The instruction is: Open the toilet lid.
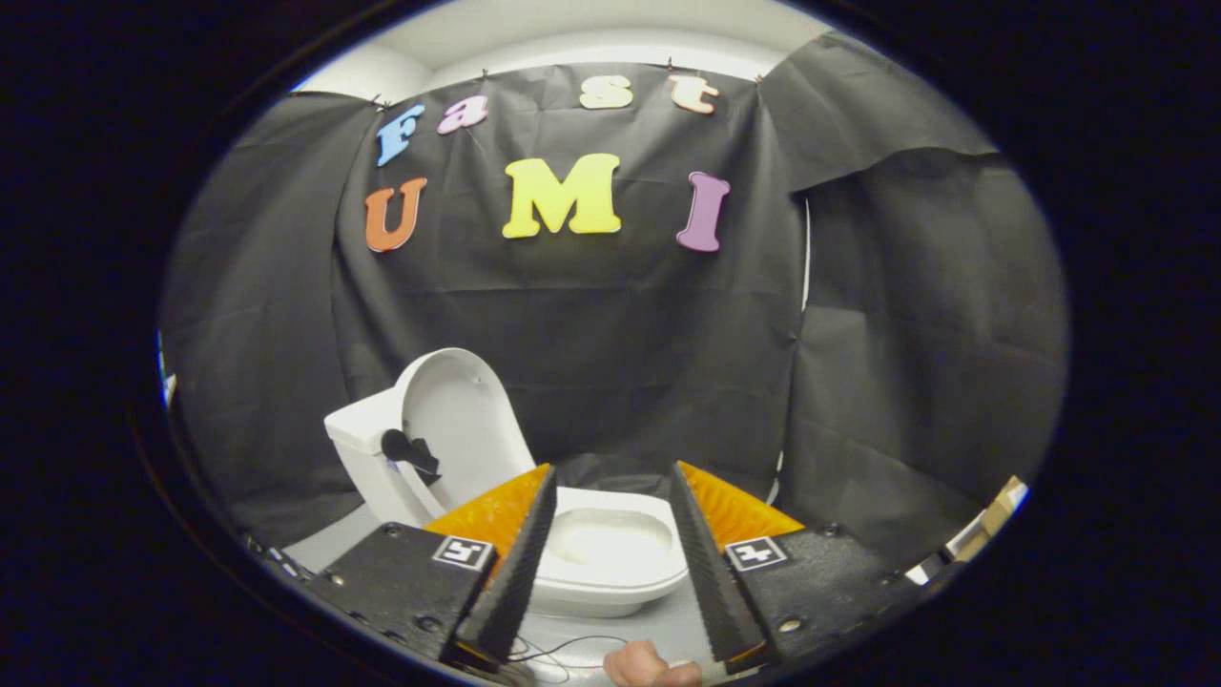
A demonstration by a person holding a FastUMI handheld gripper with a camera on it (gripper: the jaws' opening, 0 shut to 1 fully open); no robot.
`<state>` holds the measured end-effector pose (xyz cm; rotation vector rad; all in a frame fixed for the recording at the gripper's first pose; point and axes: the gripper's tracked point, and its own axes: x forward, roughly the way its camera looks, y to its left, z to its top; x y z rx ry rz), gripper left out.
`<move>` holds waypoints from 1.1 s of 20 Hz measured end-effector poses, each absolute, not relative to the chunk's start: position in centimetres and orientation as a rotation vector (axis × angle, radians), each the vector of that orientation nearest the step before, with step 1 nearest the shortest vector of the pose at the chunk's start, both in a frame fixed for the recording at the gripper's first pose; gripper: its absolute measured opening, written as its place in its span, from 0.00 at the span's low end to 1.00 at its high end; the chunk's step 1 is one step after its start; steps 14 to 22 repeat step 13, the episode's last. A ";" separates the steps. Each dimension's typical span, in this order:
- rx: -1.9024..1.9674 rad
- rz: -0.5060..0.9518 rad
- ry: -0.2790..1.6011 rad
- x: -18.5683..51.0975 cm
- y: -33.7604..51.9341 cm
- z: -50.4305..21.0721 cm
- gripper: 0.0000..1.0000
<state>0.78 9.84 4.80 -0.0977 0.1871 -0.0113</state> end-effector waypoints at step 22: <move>-0.027 0.046 -0.058 -2.5 4.2 6.3 1.00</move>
